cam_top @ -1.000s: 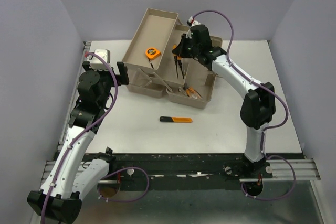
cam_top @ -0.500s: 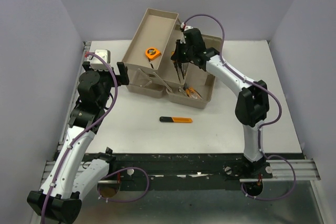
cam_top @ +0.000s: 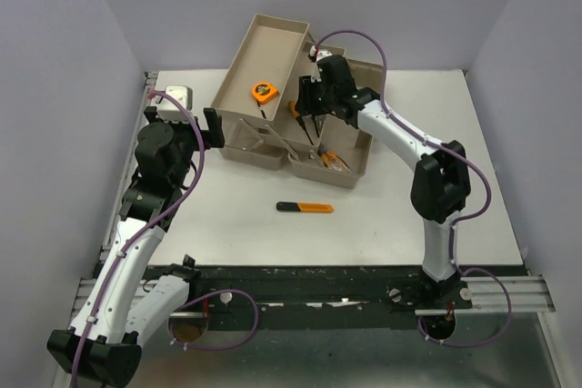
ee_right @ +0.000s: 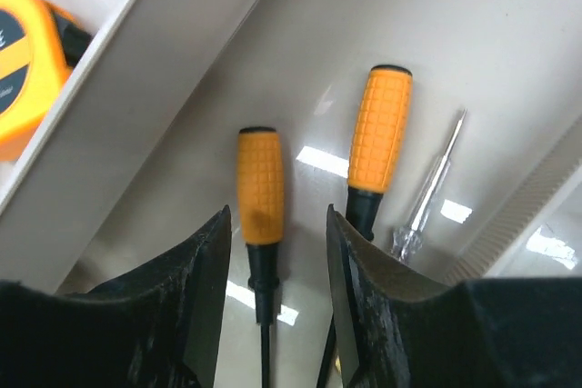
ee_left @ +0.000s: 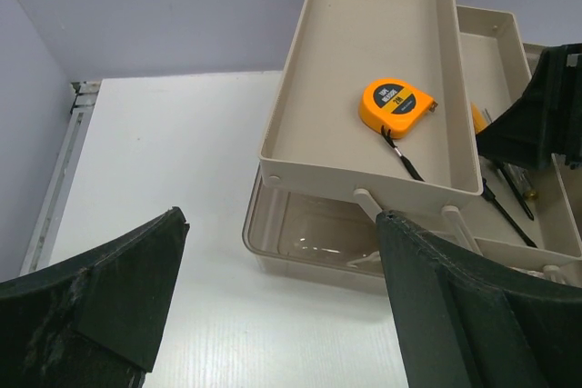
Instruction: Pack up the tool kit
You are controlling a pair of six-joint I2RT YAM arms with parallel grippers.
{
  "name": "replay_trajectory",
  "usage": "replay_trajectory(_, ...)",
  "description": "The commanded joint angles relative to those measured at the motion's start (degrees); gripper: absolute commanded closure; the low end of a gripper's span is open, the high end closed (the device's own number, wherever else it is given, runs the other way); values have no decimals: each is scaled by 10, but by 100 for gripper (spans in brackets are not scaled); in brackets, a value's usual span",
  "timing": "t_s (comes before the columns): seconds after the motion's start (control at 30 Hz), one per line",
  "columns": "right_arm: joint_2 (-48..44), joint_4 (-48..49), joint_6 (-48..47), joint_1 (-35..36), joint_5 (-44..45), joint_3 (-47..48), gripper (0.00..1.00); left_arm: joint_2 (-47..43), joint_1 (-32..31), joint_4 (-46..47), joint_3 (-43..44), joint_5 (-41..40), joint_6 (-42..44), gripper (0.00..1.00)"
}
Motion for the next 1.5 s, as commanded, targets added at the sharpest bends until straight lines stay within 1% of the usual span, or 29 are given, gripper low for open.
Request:
replay_trajectory(0.0,-96,93,-46,12,-25,-70,47,-3,1,11,-7,9,-5,1)
replay_trajectory(0.13,-207,184,-111,45,-66,-186,44,-3,1,9,-7,18,-5,1)
replay_trajectory(0.23,-287,240,-151,88,-95,-287,43,-5,1,10,-5,21,-6,1)
replay_trajectory(0.33,-344,267,-170,135,-121,-375,42,-6,1,9,-6,20,-7,1)
replay_trajectory(0.4,-357,257,-182,171,-124,-413,42,-4,1,9,-6,23,-8,1)
replay_trajectory(0.47,-351,224,-209,207,-95,-427,42,-5,1,10,-6,25,-9,1)
replay_trajectory(0.57,-310,156,-239,241,-47,-422,42,-4,1,11,-7,29,-11,1)
replay_trajectory(0.67,-272,124,-256,256,-33,-416,43,-3,1,11,-6,29,-11,1)
replay_trajectory(0.93,-169,60,-289,272,-13,-383,41,0,1,10,-6,26,-9,1)
replay_trajectory(1.03,-136,49,-303,279,14,-378,41,-1,1,10,-7,27,-9,1)
replay_trajectory(1.07,-128,49,-305,281,44,-378,40,-1,1,11,-6,27,-9,1)
replay_trajectory(1.13,-120,48,-310,283,67,-379,40,-2,1,11,-6,27,-9,1)
replay_trajectory(1.3,-113,53,-319,284,82,-378,39,0,1,10,-6,28,-8,1)
replay_trajectory(1.37,-107,51,-323,284,93,-375,37,0,1,11,-6,28,-9,1)
replay_trajectory(1.4,-106,52,-323,283,96,-373,34,0,1,11,-6,28,-9,1)
replay_trajectory(1.47,-106,54,-323,283,98,-373,34,0,1,11,-7,28,-8,1)
